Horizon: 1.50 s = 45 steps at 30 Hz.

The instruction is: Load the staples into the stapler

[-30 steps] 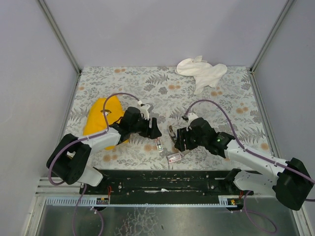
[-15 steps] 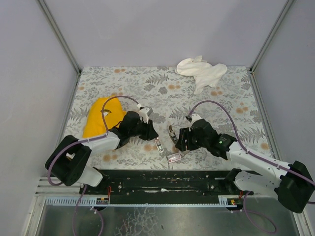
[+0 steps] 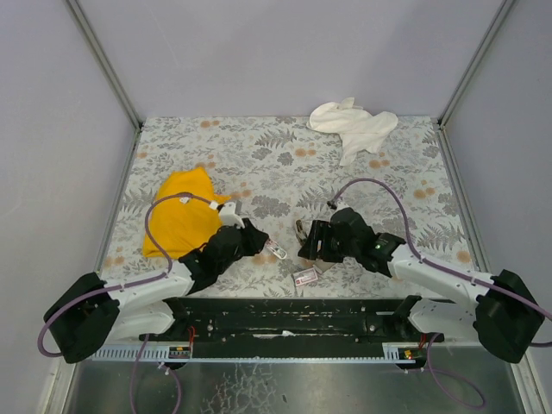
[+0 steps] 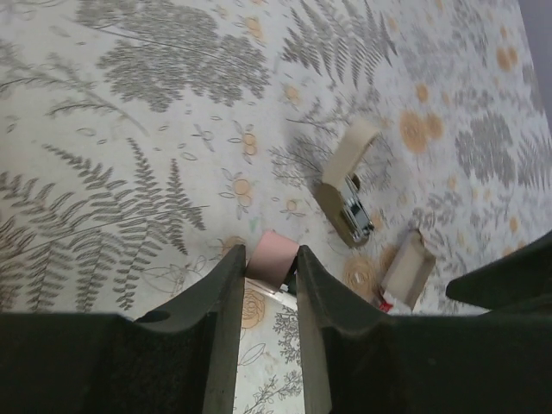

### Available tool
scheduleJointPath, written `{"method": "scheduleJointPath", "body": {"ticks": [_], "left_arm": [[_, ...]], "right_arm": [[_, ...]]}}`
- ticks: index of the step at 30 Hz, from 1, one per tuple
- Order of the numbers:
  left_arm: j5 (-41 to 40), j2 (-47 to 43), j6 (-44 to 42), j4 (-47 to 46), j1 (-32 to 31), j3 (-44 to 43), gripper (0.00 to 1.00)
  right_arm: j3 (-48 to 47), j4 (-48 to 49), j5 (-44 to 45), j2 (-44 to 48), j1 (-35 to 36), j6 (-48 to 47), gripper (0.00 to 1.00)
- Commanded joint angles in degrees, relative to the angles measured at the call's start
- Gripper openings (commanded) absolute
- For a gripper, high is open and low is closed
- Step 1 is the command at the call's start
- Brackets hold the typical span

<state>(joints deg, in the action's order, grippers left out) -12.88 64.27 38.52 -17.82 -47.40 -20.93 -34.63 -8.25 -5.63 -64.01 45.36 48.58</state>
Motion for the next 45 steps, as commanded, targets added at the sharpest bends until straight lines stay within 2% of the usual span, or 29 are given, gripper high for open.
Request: {"method": "scheduleJointPath", "body": {"ticks": [1,9,14,26,32,40,45], "left_arm": [[-13.7,-2.3,10.5,-5.9,-1.8,2.5,0.00],[-20.7,-1.7,12.2,-6.1,-5.9,4.0,0.00],[-22.2,-0.5,11.6,-5.8,-7.4,3.5,0.00],[-23.8,3.3,11.6,-2.0,-10.4,2.3,0.02],[-24.4,5.6,9.5,1.7,-12.9,0.3,0.11],[-21.7,9.1,6.1,7.8,-16.4,-5.2,0.35],[-19.6,9.6,5.8,8.9,-18.0,-6.7,0.44]], "right_arm": [[0.0,6.1,-1.5,-3.6,-0.2,4.7,0.66],[0.8,19.1,-5.3,-12.1,0.2,10.1,0.61],[-1.9,21.1,-5.9,-17.7,1.4,9.7,0.56],[-4.4,26.1,-8.9,-28.0,2.0,9.5,0.50],[-5.2,26.8,-9.2,-30.9,2.3,9.2,0.48],[-5.7,25.4,-8.3,-32.7,2.3,7.6,0.47],[-5.9,23.3,-7.0,-31.8,2.2,6.2,0.47]]}}
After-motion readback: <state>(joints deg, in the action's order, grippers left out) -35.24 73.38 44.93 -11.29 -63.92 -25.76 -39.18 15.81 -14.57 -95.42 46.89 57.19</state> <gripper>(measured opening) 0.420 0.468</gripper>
